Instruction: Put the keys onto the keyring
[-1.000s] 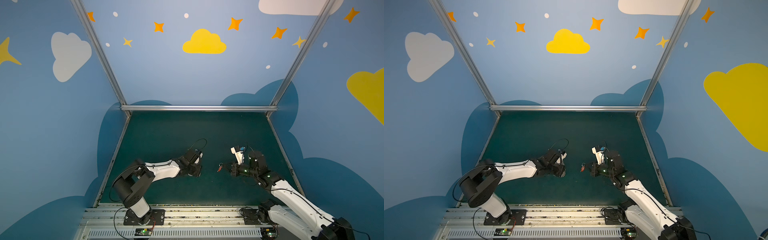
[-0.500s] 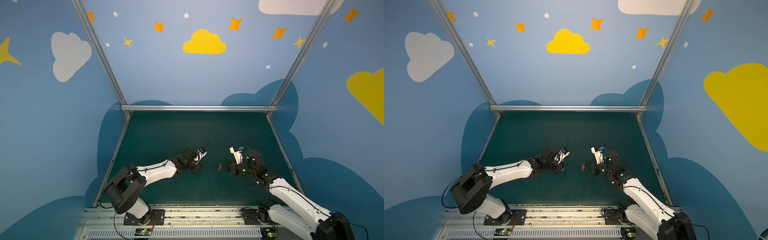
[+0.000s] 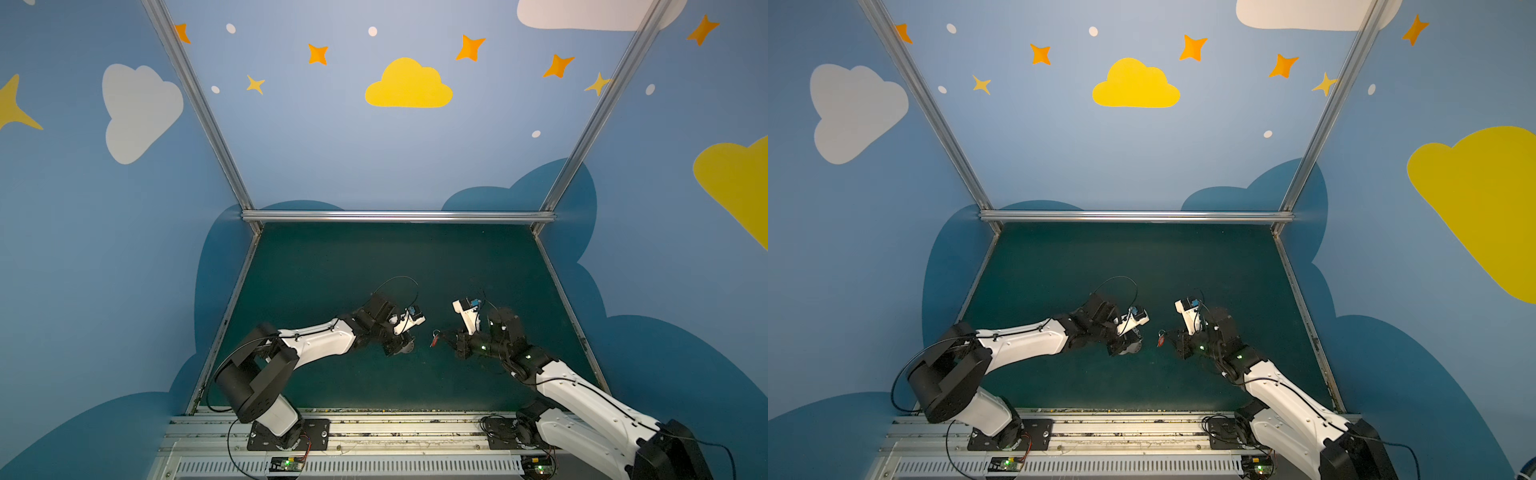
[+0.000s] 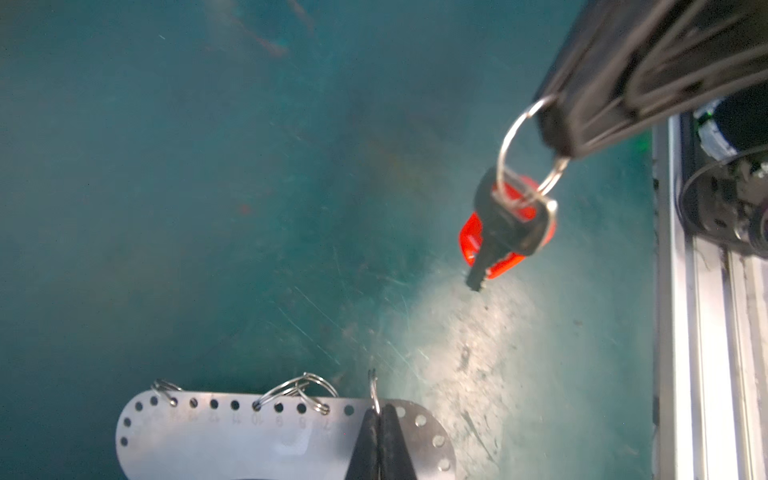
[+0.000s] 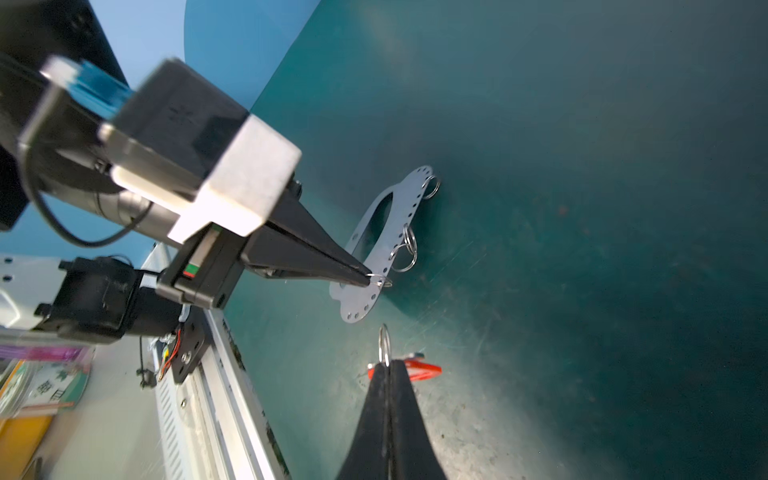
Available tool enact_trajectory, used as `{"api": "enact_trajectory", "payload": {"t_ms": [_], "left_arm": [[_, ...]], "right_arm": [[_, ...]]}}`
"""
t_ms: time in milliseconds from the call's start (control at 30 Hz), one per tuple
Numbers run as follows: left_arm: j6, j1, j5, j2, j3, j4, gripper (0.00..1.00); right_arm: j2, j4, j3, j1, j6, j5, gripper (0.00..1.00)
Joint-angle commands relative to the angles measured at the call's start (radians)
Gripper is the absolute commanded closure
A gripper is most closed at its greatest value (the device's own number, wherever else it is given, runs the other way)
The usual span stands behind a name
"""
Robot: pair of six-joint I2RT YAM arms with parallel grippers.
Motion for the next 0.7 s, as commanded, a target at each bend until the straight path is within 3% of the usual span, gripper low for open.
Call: {"api": "enact_trajectory", "payload": {"t_ms": [0,233,400,667], "left_arm": [[0.052,0.001,0.046,-0.042,-0.008,-0.012,0.96],[0.085,-0.004,0.026,-0.110,-0.046,0.003,0.96],[0.111,-0.007,0.026,-0.129,-0.041,-0.039,0.96],[0.133,-0.018,-0.024,-0.165,-0.075,-0.021,0.96]], "right_arm": [[0.076,0.078,-0.008,0.025,-0.021,-0.088,1.00],[0.146,0.258,-0.058,0.055,-0.066,-0.144,1.00],[0.188,0.268,-0.029,0.060,-0.135,-0.147,1.00],[0.333,0.325,0.025,0.060,-0.261,-0.278,1.00]]}}
